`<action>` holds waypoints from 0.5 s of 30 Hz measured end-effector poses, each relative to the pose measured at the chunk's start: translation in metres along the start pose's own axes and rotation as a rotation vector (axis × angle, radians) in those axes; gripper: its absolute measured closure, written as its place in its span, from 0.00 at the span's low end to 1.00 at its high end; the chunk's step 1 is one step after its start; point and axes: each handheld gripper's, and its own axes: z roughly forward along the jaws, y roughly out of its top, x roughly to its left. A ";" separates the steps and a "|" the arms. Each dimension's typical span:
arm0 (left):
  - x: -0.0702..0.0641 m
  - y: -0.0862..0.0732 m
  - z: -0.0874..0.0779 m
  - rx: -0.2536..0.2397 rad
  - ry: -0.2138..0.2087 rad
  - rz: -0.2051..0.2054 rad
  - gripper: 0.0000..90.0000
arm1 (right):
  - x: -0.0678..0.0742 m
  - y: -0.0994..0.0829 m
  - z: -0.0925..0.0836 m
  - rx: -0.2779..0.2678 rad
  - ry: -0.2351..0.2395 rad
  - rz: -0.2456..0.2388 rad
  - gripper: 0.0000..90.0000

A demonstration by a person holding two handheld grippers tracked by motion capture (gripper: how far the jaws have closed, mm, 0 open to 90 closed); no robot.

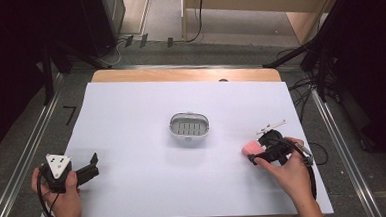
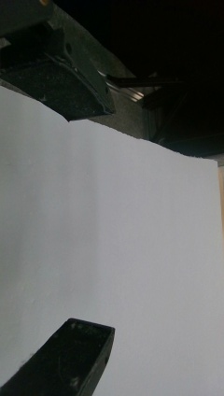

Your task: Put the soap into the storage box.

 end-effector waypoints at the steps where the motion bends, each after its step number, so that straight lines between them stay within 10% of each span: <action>1: 0.000 0.000 0.000 0.000 -0.001 0.001 0.00 | 0.001 0.000 0.001 0.008 -0.006 -0.002 0.27; 15: 0.000 0.000 0.000 0.000 -0.006 0.001 0.00 | 0.004 0.001 0.014 0.049 0.001 -0.040 0.42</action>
